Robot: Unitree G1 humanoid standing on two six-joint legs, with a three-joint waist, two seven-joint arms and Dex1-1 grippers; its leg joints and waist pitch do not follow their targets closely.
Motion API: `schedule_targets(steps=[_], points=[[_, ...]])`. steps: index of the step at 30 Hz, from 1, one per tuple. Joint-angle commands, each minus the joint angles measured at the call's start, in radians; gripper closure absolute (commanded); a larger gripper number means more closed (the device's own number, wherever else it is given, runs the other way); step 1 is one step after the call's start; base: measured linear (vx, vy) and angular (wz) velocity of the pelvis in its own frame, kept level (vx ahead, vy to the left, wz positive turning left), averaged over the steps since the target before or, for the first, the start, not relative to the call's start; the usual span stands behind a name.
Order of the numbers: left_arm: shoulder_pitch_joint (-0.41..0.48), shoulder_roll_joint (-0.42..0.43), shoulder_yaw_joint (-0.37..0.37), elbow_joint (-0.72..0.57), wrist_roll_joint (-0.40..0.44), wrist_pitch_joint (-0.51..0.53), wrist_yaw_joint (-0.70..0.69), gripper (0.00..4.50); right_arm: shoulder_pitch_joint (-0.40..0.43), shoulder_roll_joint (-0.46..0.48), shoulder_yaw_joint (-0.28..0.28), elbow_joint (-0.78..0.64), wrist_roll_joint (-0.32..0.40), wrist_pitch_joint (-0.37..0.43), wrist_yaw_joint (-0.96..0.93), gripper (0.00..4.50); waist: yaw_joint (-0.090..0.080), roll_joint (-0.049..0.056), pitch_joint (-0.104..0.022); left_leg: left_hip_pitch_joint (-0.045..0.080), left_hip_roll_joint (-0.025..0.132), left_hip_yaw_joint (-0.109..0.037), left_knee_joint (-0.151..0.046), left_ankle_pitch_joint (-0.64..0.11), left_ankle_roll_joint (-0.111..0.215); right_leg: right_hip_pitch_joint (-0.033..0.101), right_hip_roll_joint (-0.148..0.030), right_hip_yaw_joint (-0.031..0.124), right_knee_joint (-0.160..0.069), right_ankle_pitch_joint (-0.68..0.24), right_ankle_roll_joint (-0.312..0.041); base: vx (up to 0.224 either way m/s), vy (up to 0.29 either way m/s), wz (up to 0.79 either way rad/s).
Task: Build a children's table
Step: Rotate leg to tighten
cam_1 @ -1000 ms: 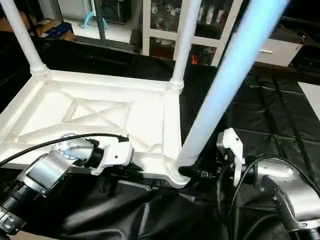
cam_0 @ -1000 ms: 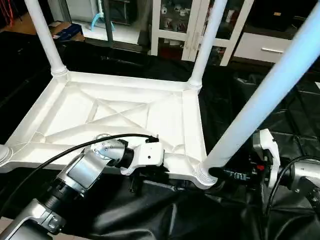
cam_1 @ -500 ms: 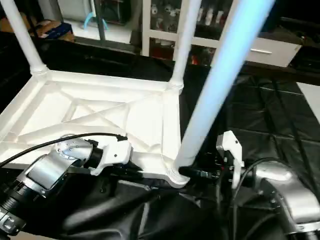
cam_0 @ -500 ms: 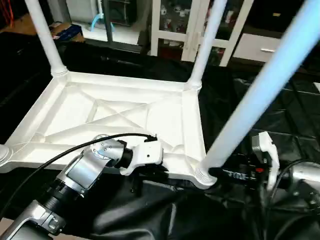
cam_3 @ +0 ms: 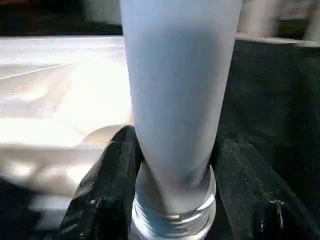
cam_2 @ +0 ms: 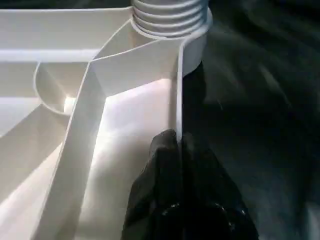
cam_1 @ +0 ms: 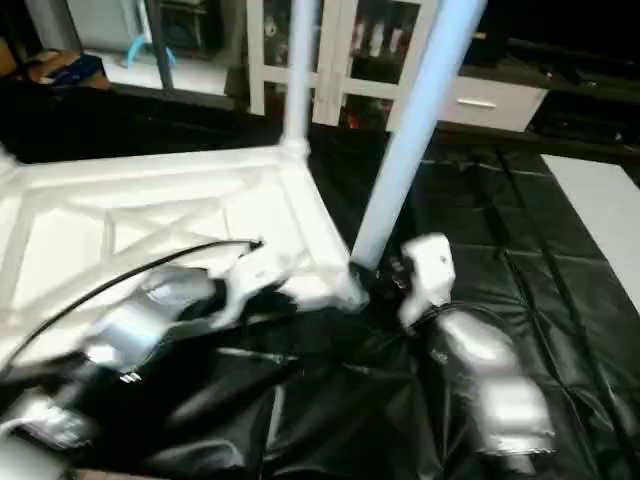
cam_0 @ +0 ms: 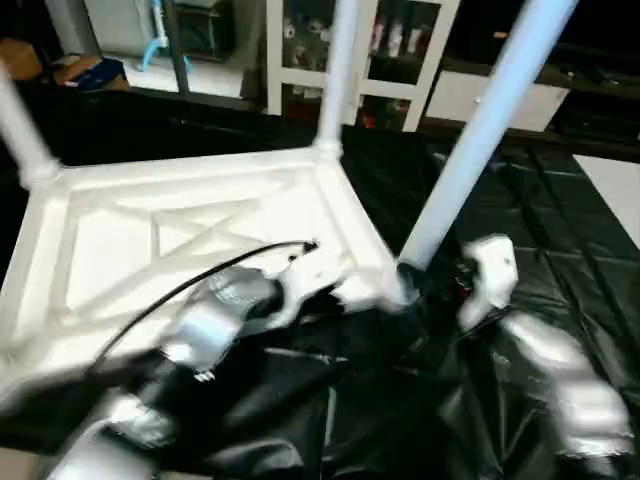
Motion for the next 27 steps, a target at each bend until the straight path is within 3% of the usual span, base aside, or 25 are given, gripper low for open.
schedule_targets(steps=[1,2,4,6,10,11,14,15,16,19,21,22,24,27], points=[[-0.009,-0.001,0.051,0.007,-0.019,0.028,0.038,4.50,0.030,-0.009,-0.090,0.115,-0.094,0.032,-0.177,2.61,0.003,0.001,-0.041,0.015,0.048,-0.041,-0.094,-0.414,-0.031,0.013,-0.053,0.023,-0.092,-0.540,-0.111,0.000,0.000,0.00],[-0.015,-0.008,0.041,0.015,-0.007,0.023,0.047,4.50,0.017,0.028,-0.085,0.126,-0.103,0.015,-0.222,2.61,0.002,0.004,-0.041,0.016,0.048,-0.040,-0.094,-0.421,-0.025,0.009,-0.052,0.024,-0.095,-0.533,-0.107,0.000,0.000,0.00],[-0.021,-0.011,0.025,0.023,0.009,0.010,0.050,4.50,0.000,0.072,-0.078,0.136,-0.101,-0.010,-0.256,2.61,-0.004,0.003,-0.044,0.008,0.046,-0.043,-0.098,-0.413,-0.025,0.016,-0.051,0.022,-0.091,-0.503,-0.102,0.000,0.000,0.00],[-0.017,-0.006,0.016,0.017,0.019,0.004,0.046,4.50,-0.010,0.086,-0.066,0.138,-0.092,-0.033,-0.240,2.62,-0.005,0.006,-0.042,0.010,0.050,-0.041,-0.099,-0.419,-0.022,0.012,-0.050,0.024,-0.089,-0.467,-0.109,0.000,0.000,0.00],[0.003,0.025,-0.012,0.001,0.033,-0.012,0.008,4.50,-0.007,0.099,-0.052,0.083,0.003,-0.066,-0.095,2.62,-0.005,0.006,-0.044,0.006,0.051,-0.038,-0.100,-0.397,-0.012,0.021,-0.049,0.027,-0.078,-0.384,-0.132,0.000,0.000,0.00],[0.008,0.036,-0.021,0.000,0.038,-0.024,-0.001,4.50,0.000,0.092,-0.041,0.053,0.023,-0.068,-0.047,2.06,-0.005,0.007,-0.045,0.006,0.052,-0.037,-0.100,-0.392,-0.007,0.023,-0.050,0.028,-0.077,-0.369,-0.137,0.000,0.000,0.00],[0.026,0.067,-0.039,-0.010,0.040,-0.035,-0.040,4.50,0.020,0.053,-0.027,-0.006,0.055,-0.054,0.044,1.86,0.001,0.007,-0.046,0.004,0.057,-0.033,-0.099,-0.341,0.019,0.030,-0.050,0.031,-0.069,-0.285,-0.168,0.000,0.000,0.00],[0.044,0.102,-0.056,-0.025,0.029,-0.063,-0.092,4.50,0.034,0.014,-0.029,-0.041,0.062,-0.050,0.077,1.67,0.004,0.012,-0.046,0.009,0.056,-0.029,-0.096,-0.330,0.021,0.024,-0.050,0.032,-0.071,-0.282,-0.182,0.000,0.000,0.00],[0.053,0.118,-0.060,-0.031,0.021,-0.073,-0.115,4.50,0.039,-0.006,-0.035,-0.057,0.086,-0.035,0.109,1.54,0.006,0.008,-0.048,0.007,0.056,-0.028,-0.095,-0.312,0.027,0.031,-0.049,0.032,-0.067,-0.262,-0.191,0.000,0.000,0.00],[0.071,0.153,-0.066,-0.048,-0.004,-0.098,-0.179,4.50,0.052,-0.059,-0.045,-0.090,0.146,0.008,0.200,1.45,0.014,0.011,-0.050,0.009,0.058,-0.024,-0.090,-0.241,0.050,0.036,-0.050,0.033,-0.057,-0.181,-0.223,0.021,-0.009,0.03],[0.093,0.194,-0.076,-0.067,-0.030,-0.176,-0.266,4.50,0.070,-0.140,-0.044,-0.121,0.193,0.047,0.320,1.23,0.022,0.012,-0.053,0.010,0.058,-0.024,-0.088,-0.199,0.070,0.044,-0.049,0.031,-0.050,-0.134,-0.237,0.000,0.000,0.00],[0.103,0.213,-0.079,-0.077,-0.042,-0.192,-0.304,4.50,0.078,-0.184,-0.040,-0.130,0.213,0.058,0.382,1.23,0.026,0.012,-0.053,0.012,0.060,-0.020,-0.086,-0.166,0.083,0.041,-0.047,0.032,-0.044,-0.086,-0.250,0.000,0.000,0.00],[0.111,0.236,-0.082,-0.088,-0.053,-0.209,-0.342,4.50,0.091,-0.240,-0.035,-0.138,0.232,0.060,0.468,1.23,0.032,0.011,-0.052,0.012,0.060,-0.019,-0.084,-0.148,0.096,0.044,-0.050,0.030,-0.041,-0.068,-0.269,0.000,0.000,0.00],[0.122,0.249,-0.067,-0.110,-0.085,-0.202,-0.373,4.50,0.099,-0.297,-0.044,-0.136,0.259,0.073,0.571,1.23,0.041,0.009,-0.046,0.015,0.064,-0.017,-0.087,-0.174,0.093,0.043,-0.052,0.031,-0.045,-0.128,-0.275,0.000,0.000,0.00]])
